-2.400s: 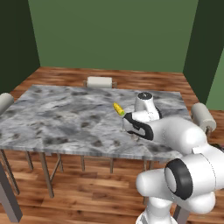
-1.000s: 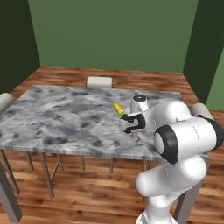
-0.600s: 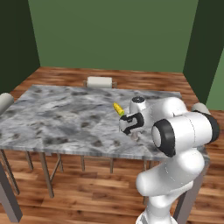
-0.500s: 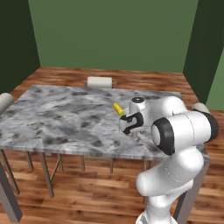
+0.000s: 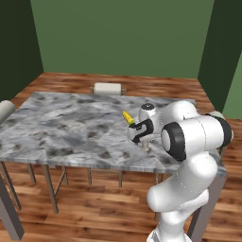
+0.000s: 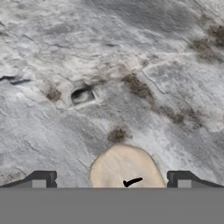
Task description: Pick the candle and candle from the dining table and place them in the open cabinet. Close the cabinet after placing the objects.
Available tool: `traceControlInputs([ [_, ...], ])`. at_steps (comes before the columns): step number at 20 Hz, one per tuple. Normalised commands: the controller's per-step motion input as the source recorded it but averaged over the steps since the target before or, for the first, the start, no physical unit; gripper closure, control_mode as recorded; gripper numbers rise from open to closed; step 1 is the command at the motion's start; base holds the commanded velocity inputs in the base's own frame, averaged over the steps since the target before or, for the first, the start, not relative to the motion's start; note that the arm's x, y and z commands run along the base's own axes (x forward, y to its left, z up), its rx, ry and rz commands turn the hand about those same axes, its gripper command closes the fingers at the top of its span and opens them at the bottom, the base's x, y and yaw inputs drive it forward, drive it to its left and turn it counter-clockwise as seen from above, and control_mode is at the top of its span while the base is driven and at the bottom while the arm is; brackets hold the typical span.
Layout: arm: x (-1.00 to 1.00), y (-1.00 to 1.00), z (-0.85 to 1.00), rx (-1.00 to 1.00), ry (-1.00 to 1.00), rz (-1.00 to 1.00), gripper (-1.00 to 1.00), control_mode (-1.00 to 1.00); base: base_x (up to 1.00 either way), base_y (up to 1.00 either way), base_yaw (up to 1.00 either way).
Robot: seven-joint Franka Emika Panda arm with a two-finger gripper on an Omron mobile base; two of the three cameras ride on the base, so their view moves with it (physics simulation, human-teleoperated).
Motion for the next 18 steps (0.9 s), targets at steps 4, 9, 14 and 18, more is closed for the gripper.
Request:
traceControlInputs([
  [4, 0.00, 0.00, -0.29, 0.04, 0.07, 0.00, 1.00, -1.00, 0.00, 0.00, 0.00],
  [9, 0.00, 0.00, -0.28, 0.02, 0.02, 0.00, 1.00, -1.00, 0.00, 0.00, 0.00],
  [14, 0.00, -0.12, -0.17, 0.00, 0.00, 0.00, 1.00, -1.00, 0.00, 0.00, 0.00],
  [18, -0.21, -0.28, -0.03, 0.00, 0.00, 0.00, 1.00, -1.00, 0.00, 0.00, 0.00],
])
